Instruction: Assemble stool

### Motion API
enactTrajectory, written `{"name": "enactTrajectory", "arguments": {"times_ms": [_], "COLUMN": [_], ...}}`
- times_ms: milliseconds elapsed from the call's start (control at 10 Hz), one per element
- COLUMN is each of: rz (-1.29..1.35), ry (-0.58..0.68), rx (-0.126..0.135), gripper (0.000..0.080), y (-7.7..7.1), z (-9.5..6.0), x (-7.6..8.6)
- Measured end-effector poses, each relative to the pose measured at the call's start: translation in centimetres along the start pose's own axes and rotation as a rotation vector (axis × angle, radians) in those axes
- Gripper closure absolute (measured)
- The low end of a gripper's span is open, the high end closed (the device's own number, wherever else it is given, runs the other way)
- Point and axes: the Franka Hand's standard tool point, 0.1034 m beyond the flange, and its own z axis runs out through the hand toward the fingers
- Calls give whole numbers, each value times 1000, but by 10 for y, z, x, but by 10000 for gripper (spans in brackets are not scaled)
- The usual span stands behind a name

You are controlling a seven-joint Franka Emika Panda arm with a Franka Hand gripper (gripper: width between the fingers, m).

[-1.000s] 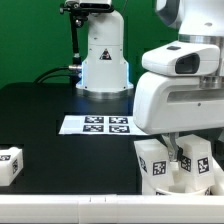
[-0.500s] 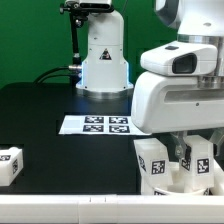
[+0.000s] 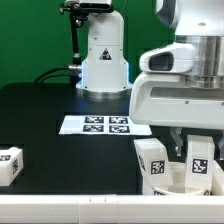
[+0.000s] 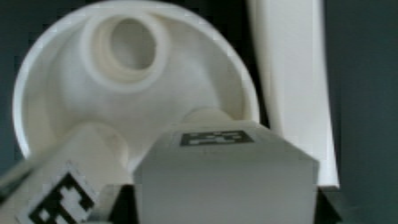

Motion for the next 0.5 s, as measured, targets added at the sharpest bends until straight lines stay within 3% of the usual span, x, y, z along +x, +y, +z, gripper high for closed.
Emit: {"name": "enactTrajectory", "arguments": {"times_ms": [100, 500], "rz": [110, 375], "ry": [-7, -12], "rx": [15, 13], "gripper": [466, 465], "y": [0, -2], "z": [-2, 0], "x": [4, 1]}}
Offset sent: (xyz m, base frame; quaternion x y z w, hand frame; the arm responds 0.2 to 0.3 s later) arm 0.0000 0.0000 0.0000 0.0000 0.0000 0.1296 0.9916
